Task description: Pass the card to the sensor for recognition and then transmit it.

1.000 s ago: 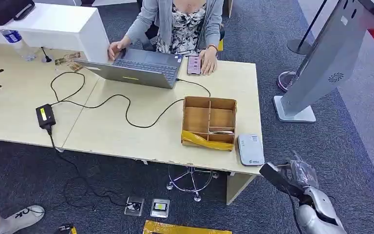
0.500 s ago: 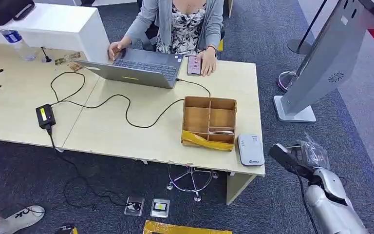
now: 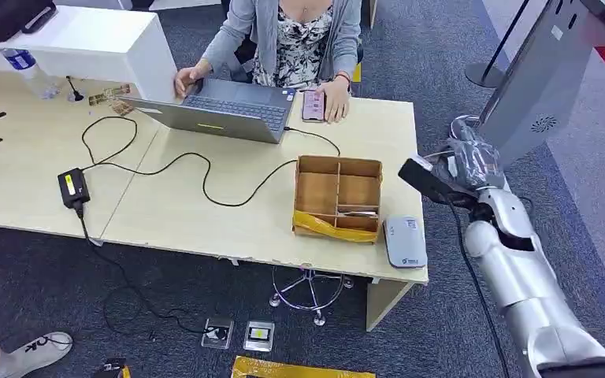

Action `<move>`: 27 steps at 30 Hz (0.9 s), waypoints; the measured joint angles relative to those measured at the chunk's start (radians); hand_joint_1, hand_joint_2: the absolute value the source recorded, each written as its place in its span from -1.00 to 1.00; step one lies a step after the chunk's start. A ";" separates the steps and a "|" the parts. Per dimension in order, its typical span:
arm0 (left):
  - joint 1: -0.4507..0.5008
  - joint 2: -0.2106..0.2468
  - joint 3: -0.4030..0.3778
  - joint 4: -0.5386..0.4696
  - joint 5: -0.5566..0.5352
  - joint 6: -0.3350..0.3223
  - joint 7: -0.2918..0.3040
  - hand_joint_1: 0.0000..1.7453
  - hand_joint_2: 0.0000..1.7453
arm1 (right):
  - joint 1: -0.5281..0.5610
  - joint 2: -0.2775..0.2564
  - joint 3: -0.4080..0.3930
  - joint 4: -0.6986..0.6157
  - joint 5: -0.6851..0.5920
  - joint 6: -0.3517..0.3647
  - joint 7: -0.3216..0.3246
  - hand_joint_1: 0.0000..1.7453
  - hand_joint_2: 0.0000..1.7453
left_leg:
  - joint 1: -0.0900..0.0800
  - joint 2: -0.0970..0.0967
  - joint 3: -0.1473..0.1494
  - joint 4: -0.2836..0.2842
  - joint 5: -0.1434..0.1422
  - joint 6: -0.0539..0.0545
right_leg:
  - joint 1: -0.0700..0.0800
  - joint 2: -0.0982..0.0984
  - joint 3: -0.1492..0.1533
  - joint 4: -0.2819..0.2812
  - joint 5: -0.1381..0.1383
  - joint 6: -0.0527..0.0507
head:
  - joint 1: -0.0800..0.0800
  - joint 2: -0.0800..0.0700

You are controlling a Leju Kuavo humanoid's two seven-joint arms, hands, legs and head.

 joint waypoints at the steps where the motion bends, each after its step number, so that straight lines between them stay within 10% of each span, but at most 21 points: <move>1: 0.000 0.000 -0.003 0.000 -0.002 0.000 0.000 -1.00 -1.00 | -0.015 0.025 0.005 0.005 0.005 0.000 0.000 1.00 1.00 | 0.000 0.000 0.000 0.000 0.000 0.000 | 0.000 0.000 0.000 0.000 0.000 0.000 | 0.000 0.000; 14: -0.001 0.000 -0.028 0.000 -0.015 0.001 0.000 -1.00 -1.00 | -0.155 0.274 0.062 0.127 0.019 0.021 0.013 1.00 1.00 | 0.000 -0.001 -0.001 0.000 0.001 -0.001 | 0.000 -0.001 -0.001 0.000 0.000 0.000 | 0.000 0.000; 27: 0.002 0.001 -0.043 0.000 -0.015 0.002 -0.005 -1.00 -1.00 | -0.177 0.342 0.072 0.195 0.035 0.019 0.016 1.00 1.00 | 0.000 -0.001 -0.001 0.000 0.001 -0.001 | 0.000 -0.001 -0.001 0.000 0.000 0.000 | 0.000 0.000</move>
